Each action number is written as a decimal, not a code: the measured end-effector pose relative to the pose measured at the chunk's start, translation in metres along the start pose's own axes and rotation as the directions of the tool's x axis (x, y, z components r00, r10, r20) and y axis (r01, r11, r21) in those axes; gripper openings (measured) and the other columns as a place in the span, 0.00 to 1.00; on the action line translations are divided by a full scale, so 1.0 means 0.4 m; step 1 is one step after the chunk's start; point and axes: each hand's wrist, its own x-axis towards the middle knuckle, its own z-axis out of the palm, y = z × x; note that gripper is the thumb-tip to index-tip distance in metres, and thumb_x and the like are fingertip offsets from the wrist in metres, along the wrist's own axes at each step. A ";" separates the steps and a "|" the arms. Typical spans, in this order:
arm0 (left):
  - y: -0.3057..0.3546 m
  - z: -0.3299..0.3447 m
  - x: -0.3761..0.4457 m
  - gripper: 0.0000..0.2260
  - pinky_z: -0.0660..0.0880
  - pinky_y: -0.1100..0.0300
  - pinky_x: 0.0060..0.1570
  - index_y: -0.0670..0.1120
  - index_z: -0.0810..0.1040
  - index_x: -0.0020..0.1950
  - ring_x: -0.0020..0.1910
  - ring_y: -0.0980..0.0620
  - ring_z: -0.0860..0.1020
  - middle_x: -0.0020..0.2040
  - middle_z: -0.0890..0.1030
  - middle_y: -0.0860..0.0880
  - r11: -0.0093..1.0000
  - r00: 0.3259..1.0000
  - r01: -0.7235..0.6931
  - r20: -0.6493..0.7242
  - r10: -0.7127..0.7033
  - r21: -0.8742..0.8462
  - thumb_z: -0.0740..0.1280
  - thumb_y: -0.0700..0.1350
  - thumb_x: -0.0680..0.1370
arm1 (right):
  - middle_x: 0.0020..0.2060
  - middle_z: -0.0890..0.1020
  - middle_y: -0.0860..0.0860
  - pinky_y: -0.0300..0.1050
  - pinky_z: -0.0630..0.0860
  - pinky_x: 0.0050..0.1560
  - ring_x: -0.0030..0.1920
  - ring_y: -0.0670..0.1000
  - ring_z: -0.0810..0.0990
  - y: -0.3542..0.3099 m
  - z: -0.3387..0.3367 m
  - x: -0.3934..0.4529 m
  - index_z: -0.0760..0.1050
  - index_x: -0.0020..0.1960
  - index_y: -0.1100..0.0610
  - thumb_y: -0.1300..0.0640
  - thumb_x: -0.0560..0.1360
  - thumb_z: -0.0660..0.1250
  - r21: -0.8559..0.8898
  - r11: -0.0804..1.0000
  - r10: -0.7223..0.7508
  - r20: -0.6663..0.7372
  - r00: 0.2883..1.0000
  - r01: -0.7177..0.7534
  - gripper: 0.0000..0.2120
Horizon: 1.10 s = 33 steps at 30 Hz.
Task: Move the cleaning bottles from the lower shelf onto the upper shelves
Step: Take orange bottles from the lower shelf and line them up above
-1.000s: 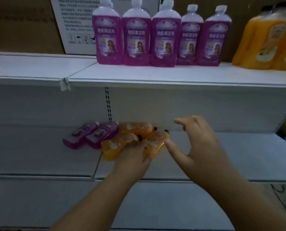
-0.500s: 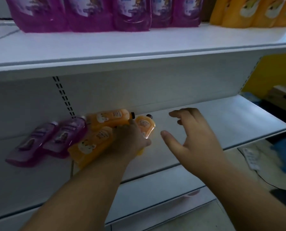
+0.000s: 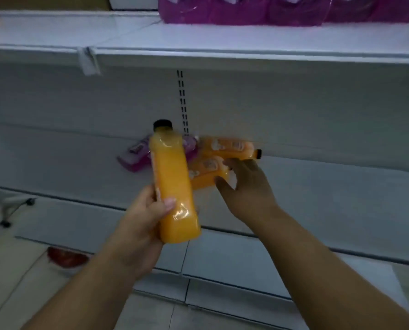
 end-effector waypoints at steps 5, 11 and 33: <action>0.030 -0.031 -0.088 0.36 0.82 0.50 0.36 0.45 0.76 0.65 0.38 0.44 0.82 0.48 0.82 0.41 0.985 0.979 -0.101 -0.191 0.073 -0.139 0.67 0.70 0.67 | 0.75 0.61 0.51 0.63 0.61 0.63 0.73 0.65 0.55 -0.072 0.174 0.105 0.55 0.74 0.36 0.32 0.76 0.51 -0.280 0.958 0.042 0.321 0.946 0.053 0.28; 0.043 -0.097 -0.085 0.36 0.80 0.49 0.36 0.45 0.82 0.61 0.38 0.44 0.81 0.51 0.83 0.39 0.990 0.986 -0.043 -0.166 0.020 -0.136 0.66 0.71 0.65 | 0.70 0.66 0.50 0.63 0.63 0.63 0.74 0.61 0.55 -0.078 0.204 0.080 0.70 0.65 0.45 0.37 0.77 0.53 -0.273 0.962 0.061 0.299 0.952 0.024 0.22; 0.067 -0.185 0.070 0.47 0.81 0.49 0.44 0.51 0.74 0.66 0.49 0.43 0.82 0.52 0.83 0.45 0.996 0.949 0.014 0.313 -0.041 0.090 0.81 0.68 0.51 | 0.66 0.67 0.55 0.48 0.75 0.48 0.61 0.59 0.75 -0.114 0.138 -0.110 0.38 0.77 0.38 0.46 0.64 0.79 0.312 0.812 0.558 -0.165 0.813 -0.493 0.59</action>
